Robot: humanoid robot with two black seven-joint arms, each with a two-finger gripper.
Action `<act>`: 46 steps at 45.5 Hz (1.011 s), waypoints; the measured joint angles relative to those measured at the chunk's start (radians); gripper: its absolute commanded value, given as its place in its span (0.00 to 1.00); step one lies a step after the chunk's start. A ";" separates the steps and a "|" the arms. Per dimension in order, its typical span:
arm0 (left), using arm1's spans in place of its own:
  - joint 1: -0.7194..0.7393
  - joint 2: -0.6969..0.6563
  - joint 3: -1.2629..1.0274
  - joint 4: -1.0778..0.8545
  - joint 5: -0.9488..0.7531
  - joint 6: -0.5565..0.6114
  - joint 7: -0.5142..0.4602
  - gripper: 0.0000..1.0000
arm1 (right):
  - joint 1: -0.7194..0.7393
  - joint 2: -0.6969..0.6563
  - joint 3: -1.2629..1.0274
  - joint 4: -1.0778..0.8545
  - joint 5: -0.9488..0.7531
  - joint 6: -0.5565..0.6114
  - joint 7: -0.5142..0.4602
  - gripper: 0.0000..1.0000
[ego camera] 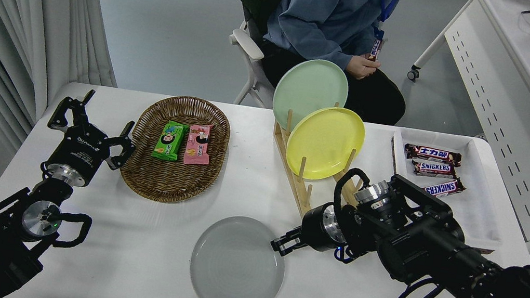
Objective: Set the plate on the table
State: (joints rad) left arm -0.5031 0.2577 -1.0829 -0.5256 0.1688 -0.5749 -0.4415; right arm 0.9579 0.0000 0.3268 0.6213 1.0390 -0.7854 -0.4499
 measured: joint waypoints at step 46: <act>0.000 0.000 0.000 0.000 0.000 0.000 0.000 1.00 | 0.012 0.000 -0.037 0.129 -0.044 0.052 -0.001 1.00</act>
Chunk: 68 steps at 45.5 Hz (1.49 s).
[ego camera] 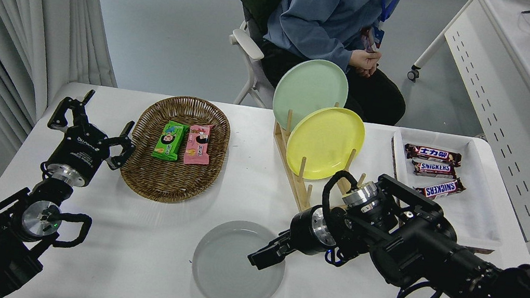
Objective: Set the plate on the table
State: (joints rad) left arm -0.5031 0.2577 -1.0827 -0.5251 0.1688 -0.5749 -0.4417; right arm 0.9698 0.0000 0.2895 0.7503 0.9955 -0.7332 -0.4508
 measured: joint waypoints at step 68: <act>0.000 0.000 0.000 0.000 0.000 0.001 0.000 1.00 | 0.320 -0.128 0.157 0.184 -1.053 0.655 0.324 1.00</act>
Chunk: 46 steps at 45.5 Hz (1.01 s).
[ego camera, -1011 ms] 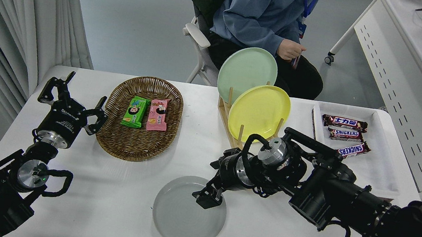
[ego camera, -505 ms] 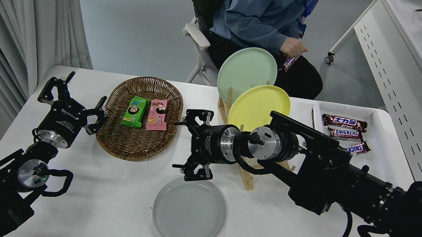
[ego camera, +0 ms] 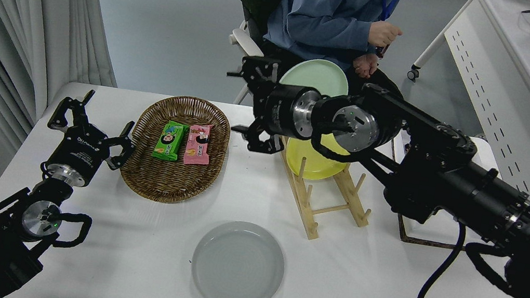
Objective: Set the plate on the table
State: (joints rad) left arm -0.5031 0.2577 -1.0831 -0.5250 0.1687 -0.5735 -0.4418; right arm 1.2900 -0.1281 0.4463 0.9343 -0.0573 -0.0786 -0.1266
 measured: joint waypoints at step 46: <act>0.000 0.000 0.000 0.000 0.000 -0.001 0.000 1.00 | -0.351 -0.186 0.459 -0.242 -0.028 0.316 0.396 1.00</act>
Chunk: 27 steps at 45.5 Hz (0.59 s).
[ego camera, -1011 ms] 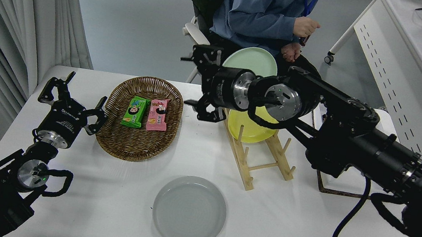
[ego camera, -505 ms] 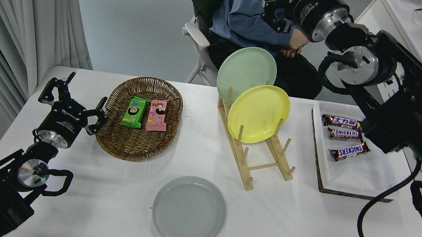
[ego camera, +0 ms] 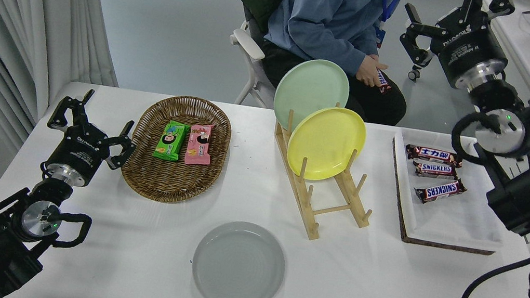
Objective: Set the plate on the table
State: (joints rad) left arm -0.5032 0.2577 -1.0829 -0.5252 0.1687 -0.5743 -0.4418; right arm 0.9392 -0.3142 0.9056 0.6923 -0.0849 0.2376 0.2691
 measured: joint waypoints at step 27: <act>0.000 0.000 0.000 0.000 0.000 0.000 0.000 1.00 | -0.241 0.018 0.088 -0.165 -0.004 0.012 0.015 1.00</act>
State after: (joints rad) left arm -0.5032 0.2577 -1.0829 -0.5253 0.1688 -0.5740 -0.4418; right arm 0.6981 -0.2966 0.9936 0.5271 -0.0888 0.2494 0.2843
